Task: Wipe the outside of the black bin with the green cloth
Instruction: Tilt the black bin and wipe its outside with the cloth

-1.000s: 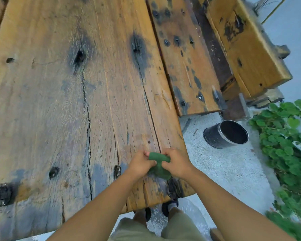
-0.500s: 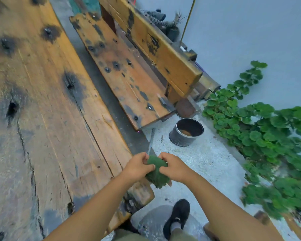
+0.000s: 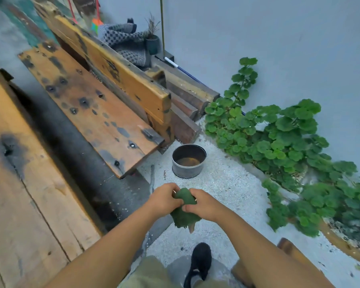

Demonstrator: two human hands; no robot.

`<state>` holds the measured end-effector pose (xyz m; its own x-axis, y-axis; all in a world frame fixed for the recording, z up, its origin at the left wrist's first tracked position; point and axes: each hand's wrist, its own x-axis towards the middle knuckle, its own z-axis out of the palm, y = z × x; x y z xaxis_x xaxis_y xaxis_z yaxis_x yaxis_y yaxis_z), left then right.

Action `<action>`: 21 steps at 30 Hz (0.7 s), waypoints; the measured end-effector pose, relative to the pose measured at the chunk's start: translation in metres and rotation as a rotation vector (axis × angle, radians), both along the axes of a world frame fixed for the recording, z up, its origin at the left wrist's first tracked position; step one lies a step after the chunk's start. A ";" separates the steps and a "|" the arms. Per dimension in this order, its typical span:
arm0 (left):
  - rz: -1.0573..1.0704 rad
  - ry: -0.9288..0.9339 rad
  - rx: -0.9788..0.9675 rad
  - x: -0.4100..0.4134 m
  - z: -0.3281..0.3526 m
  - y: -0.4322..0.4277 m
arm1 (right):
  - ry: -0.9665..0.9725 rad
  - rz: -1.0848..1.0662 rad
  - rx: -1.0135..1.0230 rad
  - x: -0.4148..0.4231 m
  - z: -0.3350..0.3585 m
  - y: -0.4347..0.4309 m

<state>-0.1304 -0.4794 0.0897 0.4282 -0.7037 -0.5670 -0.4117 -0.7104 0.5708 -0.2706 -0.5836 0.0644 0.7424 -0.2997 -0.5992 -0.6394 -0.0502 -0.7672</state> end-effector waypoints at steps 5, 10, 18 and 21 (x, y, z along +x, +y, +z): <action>-0.192 -0.051 -0.005 0.002 -0.011 -0.041 | -0.035 -0.128 0.050 -0.011 -0.012 -0.022; -0.397 -0.132 0.042 0.024 -0.039 -0.074 | 0.036 -0.173 -0.053 0.009 -0.039 -0.042; -0.509 -0.130 0.034 0.084 -0.121 -0.122 | 0.135 -0.243 -0.161 0.070 -0.111 -0.077; -0.551 -0.134 0.068 0.097 -0.167 -0.142 | 0.158 -0.253 -0.179 0.088 -0.155 -0.092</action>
